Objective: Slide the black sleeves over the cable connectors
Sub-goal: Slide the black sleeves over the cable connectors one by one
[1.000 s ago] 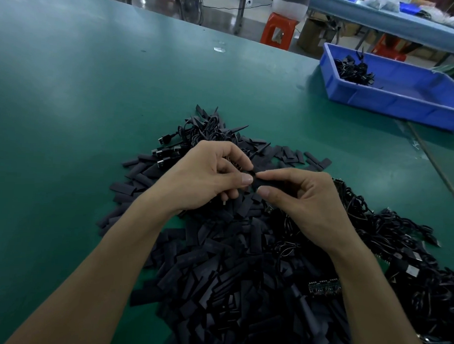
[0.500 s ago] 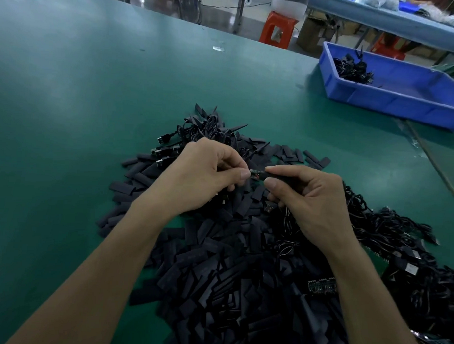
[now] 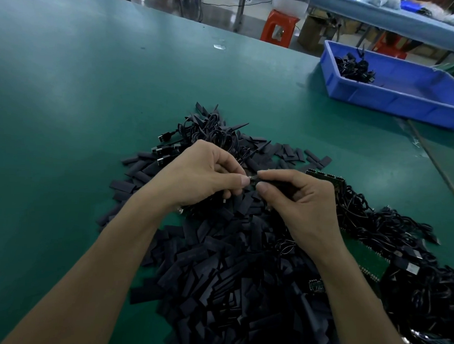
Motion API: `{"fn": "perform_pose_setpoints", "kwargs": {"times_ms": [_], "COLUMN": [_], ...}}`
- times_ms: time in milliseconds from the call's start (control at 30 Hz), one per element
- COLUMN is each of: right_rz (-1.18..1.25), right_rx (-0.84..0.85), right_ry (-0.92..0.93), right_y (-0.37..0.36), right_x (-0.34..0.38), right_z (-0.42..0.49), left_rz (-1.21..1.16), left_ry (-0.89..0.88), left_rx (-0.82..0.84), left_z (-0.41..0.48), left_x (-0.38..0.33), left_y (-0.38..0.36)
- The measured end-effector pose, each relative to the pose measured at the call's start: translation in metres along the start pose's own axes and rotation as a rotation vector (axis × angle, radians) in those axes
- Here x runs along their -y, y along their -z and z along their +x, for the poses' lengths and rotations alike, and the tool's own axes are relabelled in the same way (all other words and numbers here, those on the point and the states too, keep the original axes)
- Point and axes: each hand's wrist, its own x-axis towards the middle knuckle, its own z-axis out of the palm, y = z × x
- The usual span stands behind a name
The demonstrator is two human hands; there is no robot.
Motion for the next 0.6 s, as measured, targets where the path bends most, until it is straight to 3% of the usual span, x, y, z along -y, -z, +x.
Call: {"fn": "perform_pose_setpoints", "kwargs": {"times_ms": [600], "right_rz": [0.017], "right_rx": [-0.034], "right_ry": [-0.002], "right_y": [-0.0037], "right_x": [0.0003], "right_z": [-0.0008], "left_rz": [0.052], "left_ry": [-0.036], "left_rx": [-0.050], "left_z": [0.0007], "left_x": [0.0028], "left_y": [-0.0039]}}
